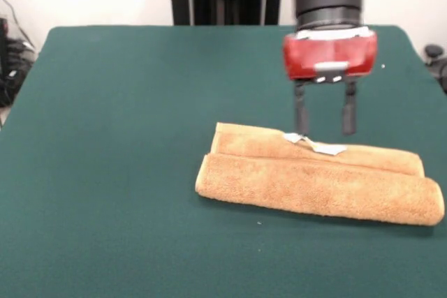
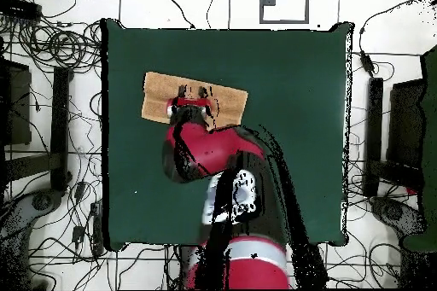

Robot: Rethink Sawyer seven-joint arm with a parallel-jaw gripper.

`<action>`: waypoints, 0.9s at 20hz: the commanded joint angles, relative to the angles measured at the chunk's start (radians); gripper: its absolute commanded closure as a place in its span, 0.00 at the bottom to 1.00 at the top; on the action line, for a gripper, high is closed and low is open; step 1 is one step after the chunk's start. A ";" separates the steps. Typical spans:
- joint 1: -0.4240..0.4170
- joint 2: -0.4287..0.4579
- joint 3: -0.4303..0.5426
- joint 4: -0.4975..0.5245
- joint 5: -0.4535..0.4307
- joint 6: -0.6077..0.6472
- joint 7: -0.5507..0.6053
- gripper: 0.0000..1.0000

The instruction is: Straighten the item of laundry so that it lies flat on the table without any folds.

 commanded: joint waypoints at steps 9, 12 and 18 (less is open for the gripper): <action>-0.185 0.143 0.294 0.081 -0.087 0.079 0.035 0.00; -0.174 0.149 0.284 0.080 -0.096 0.082 0.031 0.00; -0.251 0.167 0.388 0.094 -0.130 0.214 -0.041 0.00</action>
